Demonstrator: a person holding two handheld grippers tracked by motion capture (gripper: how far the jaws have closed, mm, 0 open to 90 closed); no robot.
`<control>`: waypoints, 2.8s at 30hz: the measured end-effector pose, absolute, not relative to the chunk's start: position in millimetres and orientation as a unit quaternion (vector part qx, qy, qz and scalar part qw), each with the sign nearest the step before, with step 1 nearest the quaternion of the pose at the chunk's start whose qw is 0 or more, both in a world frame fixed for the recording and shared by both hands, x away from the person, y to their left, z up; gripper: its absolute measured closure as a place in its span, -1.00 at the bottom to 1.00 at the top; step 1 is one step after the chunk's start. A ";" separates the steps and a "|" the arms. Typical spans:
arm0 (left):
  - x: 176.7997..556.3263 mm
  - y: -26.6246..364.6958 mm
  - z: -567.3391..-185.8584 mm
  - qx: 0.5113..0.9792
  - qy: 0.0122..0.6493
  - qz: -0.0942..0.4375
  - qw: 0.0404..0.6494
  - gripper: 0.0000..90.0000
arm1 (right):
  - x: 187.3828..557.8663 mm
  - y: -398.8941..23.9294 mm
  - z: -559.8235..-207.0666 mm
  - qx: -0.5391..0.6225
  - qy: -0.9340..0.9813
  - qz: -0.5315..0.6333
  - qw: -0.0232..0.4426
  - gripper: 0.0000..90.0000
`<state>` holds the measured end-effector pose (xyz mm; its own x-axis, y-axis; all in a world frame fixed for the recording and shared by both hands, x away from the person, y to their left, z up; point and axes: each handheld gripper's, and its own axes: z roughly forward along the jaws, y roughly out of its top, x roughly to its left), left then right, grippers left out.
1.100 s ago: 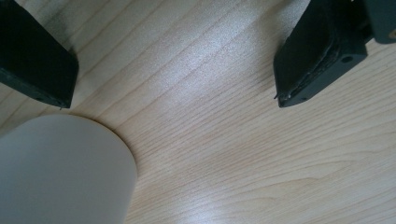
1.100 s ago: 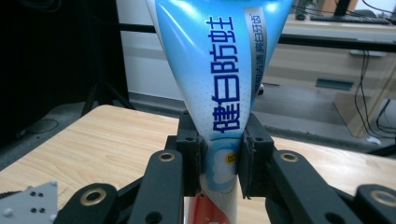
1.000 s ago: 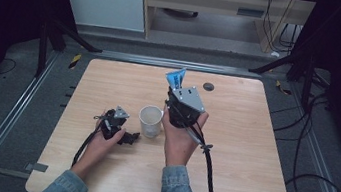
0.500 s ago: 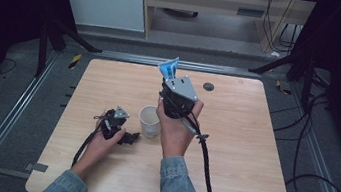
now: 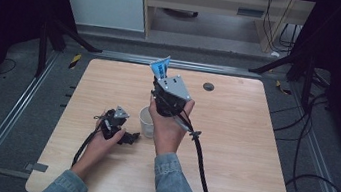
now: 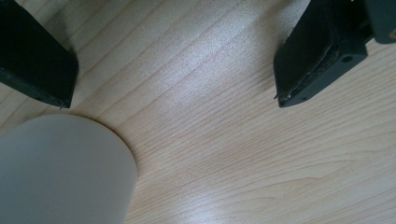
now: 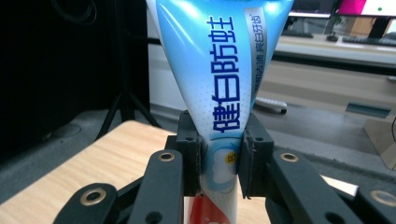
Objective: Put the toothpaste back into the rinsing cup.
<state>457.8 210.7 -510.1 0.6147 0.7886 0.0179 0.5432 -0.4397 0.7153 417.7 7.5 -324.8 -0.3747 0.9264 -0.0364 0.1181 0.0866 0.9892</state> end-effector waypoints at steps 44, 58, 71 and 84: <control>457.7 210.8 -510.2 0.830 0.400 0.179 0.345 -1.00 | 417.5 23.0 -395.4 0.434 0.641 0.535 0.339 0.62; 457.7 211.1 -510.0 0.832 0.399 0.178 0.343 -1.00 | 421.9 22.3 -408.0 0.438 0.644 0.531 0.332 0.62; 457.7 211.1 -510.0 0.832 0.399 0.178 0.343 -1.00 | 424.5 22.4 -416.8 0.445 0.647 0.528 0.323 0.62; 457.6 210.9 -510.1 0.831 0.400 0.178 0.343 -1.00 | 425.9 22.7 -421.2 0.448 0.648 0.528 0.317 0.61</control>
